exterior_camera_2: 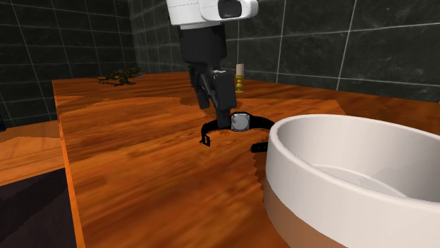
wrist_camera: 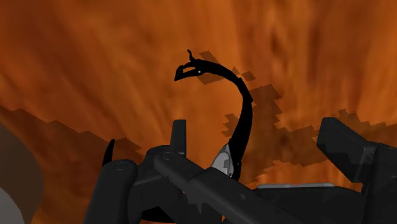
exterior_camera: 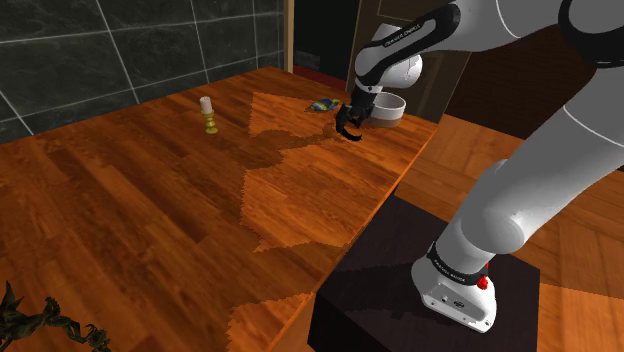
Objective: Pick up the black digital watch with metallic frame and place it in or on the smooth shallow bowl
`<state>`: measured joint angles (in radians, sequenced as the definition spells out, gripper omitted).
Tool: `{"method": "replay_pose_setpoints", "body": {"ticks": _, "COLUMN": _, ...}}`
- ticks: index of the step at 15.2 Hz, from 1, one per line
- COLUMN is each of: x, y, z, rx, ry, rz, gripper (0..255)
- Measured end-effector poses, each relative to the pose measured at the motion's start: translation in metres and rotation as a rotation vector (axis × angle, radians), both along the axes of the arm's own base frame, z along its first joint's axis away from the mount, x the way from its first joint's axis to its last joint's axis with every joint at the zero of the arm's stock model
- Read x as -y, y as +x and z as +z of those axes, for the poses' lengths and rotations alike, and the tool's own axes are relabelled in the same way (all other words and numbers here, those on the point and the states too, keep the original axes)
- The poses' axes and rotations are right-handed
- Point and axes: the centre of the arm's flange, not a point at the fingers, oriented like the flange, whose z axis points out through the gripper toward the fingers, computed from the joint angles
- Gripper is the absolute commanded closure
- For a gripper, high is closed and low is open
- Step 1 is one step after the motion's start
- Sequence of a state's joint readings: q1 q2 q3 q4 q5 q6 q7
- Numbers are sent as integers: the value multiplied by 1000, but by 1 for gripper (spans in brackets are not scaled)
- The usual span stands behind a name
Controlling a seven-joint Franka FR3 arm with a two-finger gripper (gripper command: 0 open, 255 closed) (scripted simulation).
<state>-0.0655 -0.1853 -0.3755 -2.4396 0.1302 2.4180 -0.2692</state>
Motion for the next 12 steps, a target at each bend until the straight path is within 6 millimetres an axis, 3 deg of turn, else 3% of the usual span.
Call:
{"method": "replay_pose_setpoints", "body": {"ticks": 5, "x": -1, "y": 6, "z": -25, "rx": 0, "ry": 0, "rz": 0, "gripper": 0}}
{"method": "replay_pose_setpoints", "body": {"ticks": 11, "x": -1, "y": 6, "z": -28, "rx": 1, "ry": -1, "rz": -1, "gripper": 0}}
{"method": "replay_pose_setpoints", "body": {"ticks": 12, "x": -1, "y": 6, "z": -28, "rx": 1, "ry": -1, "rz": -1, "gripper": 255}}
